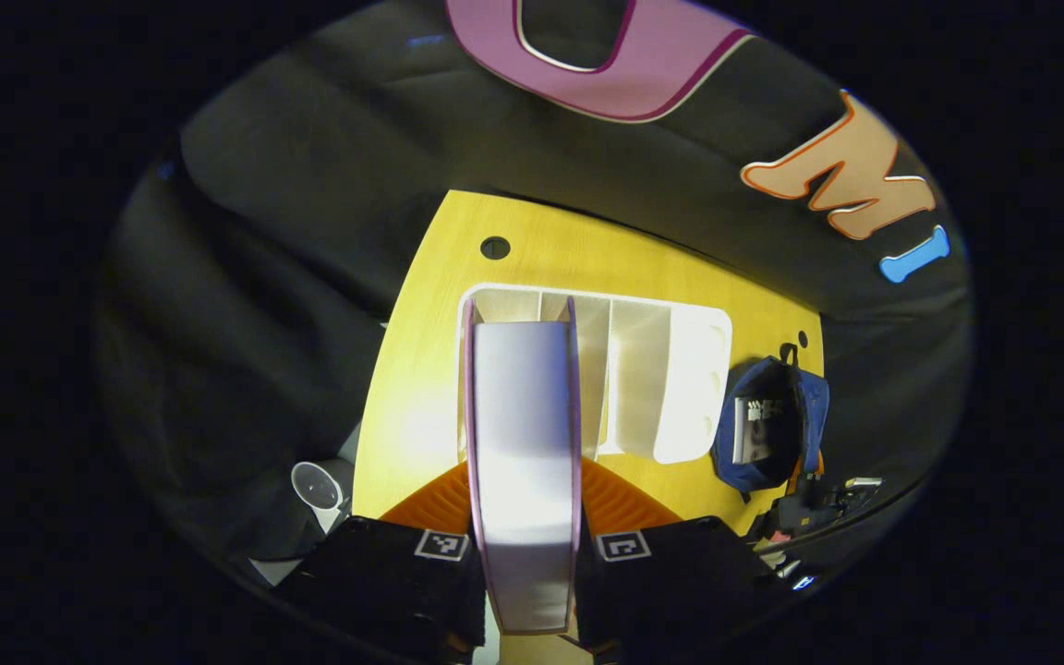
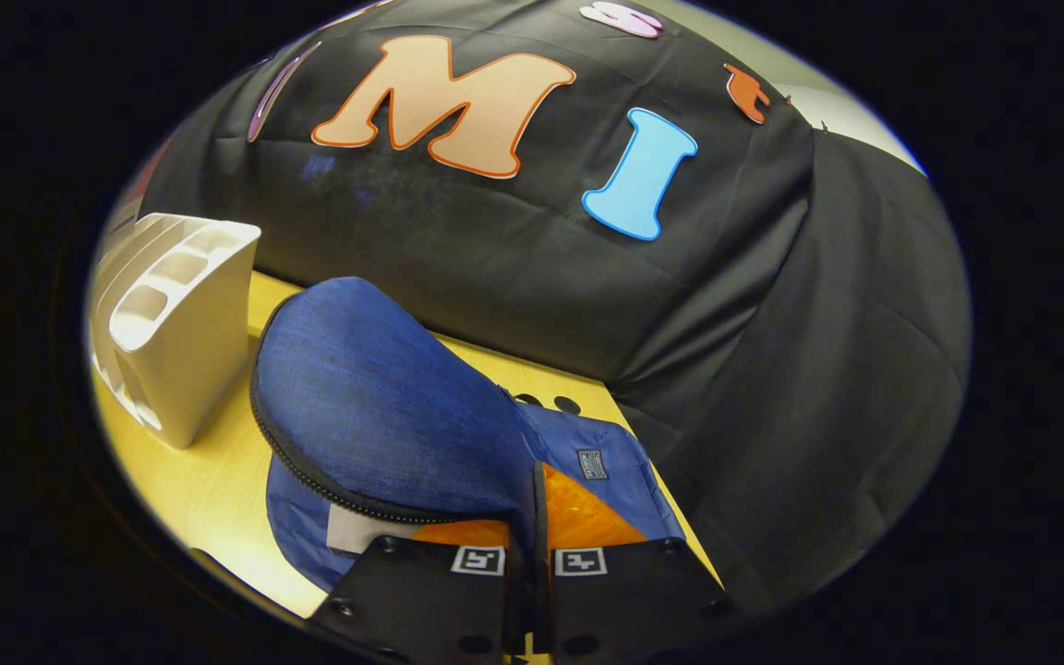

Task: Open the schoolbag, grab two books from the bookshelf and put them into the schoolbag.

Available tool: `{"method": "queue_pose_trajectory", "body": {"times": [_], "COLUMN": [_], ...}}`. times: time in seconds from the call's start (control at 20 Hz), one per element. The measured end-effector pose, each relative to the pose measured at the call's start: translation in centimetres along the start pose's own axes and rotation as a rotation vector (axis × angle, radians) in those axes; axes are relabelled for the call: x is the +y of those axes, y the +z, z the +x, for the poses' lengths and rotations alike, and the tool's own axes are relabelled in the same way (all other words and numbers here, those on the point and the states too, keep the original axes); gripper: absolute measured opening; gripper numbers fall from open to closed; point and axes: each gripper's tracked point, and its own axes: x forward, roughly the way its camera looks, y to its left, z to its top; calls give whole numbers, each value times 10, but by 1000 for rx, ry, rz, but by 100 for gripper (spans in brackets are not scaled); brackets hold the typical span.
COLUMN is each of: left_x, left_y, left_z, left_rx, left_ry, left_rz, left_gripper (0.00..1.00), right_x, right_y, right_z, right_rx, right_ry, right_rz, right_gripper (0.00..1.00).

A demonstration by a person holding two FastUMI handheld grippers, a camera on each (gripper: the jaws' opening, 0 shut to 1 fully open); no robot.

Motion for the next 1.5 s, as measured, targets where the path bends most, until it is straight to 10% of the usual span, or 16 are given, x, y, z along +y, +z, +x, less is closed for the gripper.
{"method": "queue_pose_trajectory", "body": {"times": [0.8, 1.5], "left_x": [-232, -374], "left_y": [-40, -105], "left_z": [36, 151], "left_rx": [-7, -9], "left_ry": [-449, -805], "left_rz": [126, -7], "left_gripper": [36, 35], "right_x": [-13, -22], "right_y": [1, 5], "right_z": [1, -1], "right_rx": [-9, 8], "right_ry": [76, 100], "right_rz": [56, 148], "right_gripper": [6, 6]}}
